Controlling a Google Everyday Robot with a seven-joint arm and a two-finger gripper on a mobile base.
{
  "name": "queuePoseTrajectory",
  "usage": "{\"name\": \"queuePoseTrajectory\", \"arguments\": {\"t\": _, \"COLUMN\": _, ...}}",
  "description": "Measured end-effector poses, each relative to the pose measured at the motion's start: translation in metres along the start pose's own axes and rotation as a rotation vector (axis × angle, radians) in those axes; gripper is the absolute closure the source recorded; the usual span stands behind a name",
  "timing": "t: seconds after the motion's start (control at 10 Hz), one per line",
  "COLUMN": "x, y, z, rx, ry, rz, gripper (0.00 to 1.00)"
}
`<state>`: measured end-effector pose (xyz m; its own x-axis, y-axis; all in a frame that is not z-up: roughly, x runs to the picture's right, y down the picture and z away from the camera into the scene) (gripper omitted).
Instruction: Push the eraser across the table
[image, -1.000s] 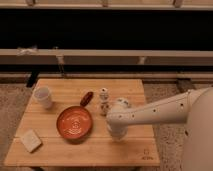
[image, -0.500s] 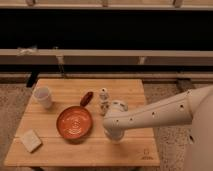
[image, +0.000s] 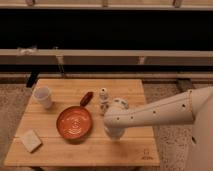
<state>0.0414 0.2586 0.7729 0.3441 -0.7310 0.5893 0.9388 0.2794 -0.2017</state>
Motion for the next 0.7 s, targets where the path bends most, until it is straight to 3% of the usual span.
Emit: {"name": "queuePoseTrajectory", "arguments": {"t": 0.7, "x": 0.01, "y": -0.002, "z": 0.011, "rx": -0.01, "ry": -0.025, "rz": -0.003, "gripper": 1.0}}
